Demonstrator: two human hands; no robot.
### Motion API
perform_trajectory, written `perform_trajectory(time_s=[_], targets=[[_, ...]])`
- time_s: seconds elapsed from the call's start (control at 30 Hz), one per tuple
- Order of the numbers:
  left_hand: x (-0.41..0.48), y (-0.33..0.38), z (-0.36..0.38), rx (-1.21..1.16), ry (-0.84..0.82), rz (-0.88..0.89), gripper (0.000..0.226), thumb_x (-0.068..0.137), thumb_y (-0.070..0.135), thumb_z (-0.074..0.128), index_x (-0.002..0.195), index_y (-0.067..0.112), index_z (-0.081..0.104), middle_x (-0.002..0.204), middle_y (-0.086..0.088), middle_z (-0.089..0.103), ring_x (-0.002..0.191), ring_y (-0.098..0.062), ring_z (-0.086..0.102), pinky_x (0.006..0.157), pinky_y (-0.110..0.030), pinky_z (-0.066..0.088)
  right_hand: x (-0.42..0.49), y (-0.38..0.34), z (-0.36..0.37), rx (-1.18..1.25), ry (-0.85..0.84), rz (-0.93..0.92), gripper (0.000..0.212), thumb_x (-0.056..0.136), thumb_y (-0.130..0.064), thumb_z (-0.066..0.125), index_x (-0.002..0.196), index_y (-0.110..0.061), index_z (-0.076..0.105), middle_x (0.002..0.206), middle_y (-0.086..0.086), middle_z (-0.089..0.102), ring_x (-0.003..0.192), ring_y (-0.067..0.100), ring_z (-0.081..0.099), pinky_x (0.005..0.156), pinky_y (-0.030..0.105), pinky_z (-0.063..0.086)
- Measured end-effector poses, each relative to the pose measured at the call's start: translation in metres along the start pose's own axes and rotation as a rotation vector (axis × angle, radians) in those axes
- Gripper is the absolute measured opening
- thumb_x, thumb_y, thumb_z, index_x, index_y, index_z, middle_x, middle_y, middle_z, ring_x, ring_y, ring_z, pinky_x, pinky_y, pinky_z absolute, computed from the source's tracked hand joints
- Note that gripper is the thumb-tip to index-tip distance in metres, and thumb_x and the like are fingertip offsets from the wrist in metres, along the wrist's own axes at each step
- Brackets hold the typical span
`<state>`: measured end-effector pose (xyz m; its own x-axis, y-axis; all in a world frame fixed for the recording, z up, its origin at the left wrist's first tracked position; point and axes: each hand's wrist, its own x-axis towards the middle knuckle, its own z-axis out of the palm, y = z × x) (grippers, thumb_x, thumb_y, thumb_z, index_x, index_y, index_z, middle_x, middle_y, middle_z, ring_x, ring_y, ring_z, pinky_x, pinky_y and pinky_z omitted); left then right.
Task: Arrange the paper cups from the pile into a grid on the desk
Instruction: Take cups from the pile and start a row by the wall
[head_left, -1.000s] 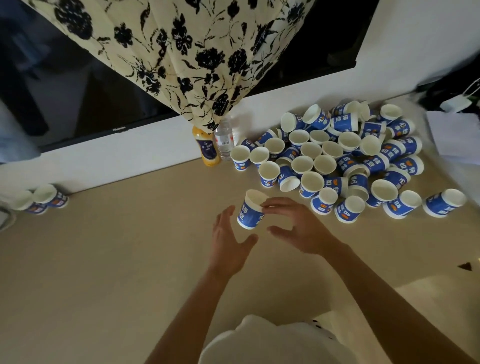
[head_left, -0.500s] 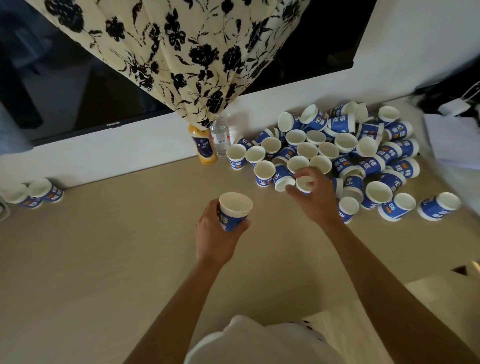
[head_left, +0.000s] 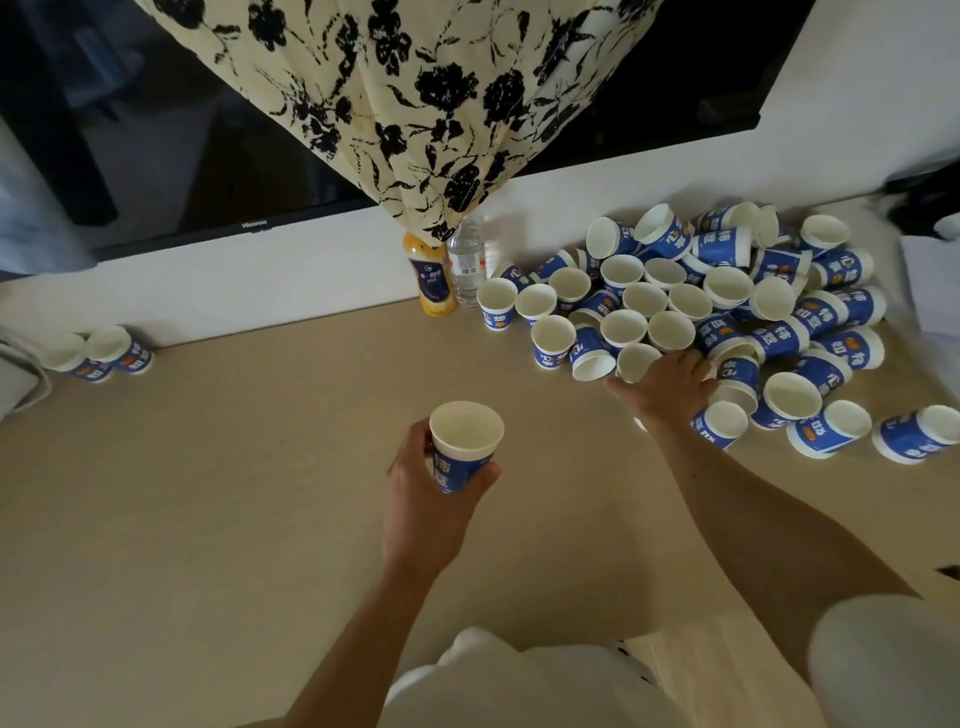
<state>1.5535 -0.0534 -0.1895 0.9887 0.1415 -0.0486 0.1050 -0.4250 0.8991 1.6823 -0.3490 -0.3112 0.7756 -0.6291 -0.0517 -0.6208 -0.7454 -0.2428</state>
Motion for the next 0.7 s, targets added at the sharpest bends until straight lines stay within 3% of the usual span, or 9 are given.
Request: perform_trajectory(time_s=[0.2,0.37,0.5,0.6,0.7], targets=[[-0.002,-0.007,-0.009,-0.018,0.025,-0.033,0.059,0.068,0.013,0.09,0.115,0.029,0.057,0.102,0.02,0.066,0.092,0.015,0.06,0.07,-0.003,0.045,-0.001,-0.002,0.01,-0.013,0.063,-0.026,0.093,0.059,-0.073,0.074,0.115,-0.001,0.054,0.123,0.021,0.054,0.117,0.04,0.049,0.097,0.05,0.039],[0.0,-0.014,-0.015,-0.031,0.063,-0.059,0.059,0.068,0.016,0.091,0.116,0.028,0.059,0.105,0.018,0.067,0.093,0.01,0.062,0.071,-0.006,0.047,-0.017,0.001,0.007,0.094,0.165,-0.071,0.087,0.059,-0.072,0.073,0.115,-0.008,0.053,0.116,0.017,0.059,0.113,0.04,0.054,0.094,0.051,0.044],[0.003,-0.018,-0.02,-0.054,0.083,-0.08,0.056,0.068,0.014,0.09,0.115,0.023,0.06,0.101,0.019,0.066,0.09,0.012,0.06,0.07,-0.007,0.048,-0.042,-0.011,-0.002,0.442,0.139,-0.182,0.074,0.067,-0.045,0.084,0.124,-0.011,0.051,0.117,0.012,0.064,0.109,0.037,0.062,0.092,0.048,0.049],[0.005,-0.024,-0.025,-0.071,0.085,-0.09,0.054,0.069,0.013,0.089,0.115,0.02,0.061,0.101,0.017,0.067,0.088,0.012,0.061,0.069,-0.007,0.048,-0.062,-0.023,-0.008,0.632,0.102,-0.223,0.068,0.066,-0.04,0.085,0.12,-0.024,0.047,0.111,0.003,0.066,0.1,0.03,0.065,0.083,0.04,0.052],[0.008,-0.031,-0.035,-0.071,0.097,-0.103,0.056,0.069,0.016,0.09,0.116,0.021,0.061,0.103,0.016,0.067,0.09,0.01,0.061,0.07,-0.008,0.048,-0.086,-0.04,-0.011,0.75,0.043,-0.293,0.062,0.065,-0.031,0.088,0.114,-0.025,0.049,0.105,-0.008,0.063,0.095,0.019,0.064,0.082,0.04,0.054]])
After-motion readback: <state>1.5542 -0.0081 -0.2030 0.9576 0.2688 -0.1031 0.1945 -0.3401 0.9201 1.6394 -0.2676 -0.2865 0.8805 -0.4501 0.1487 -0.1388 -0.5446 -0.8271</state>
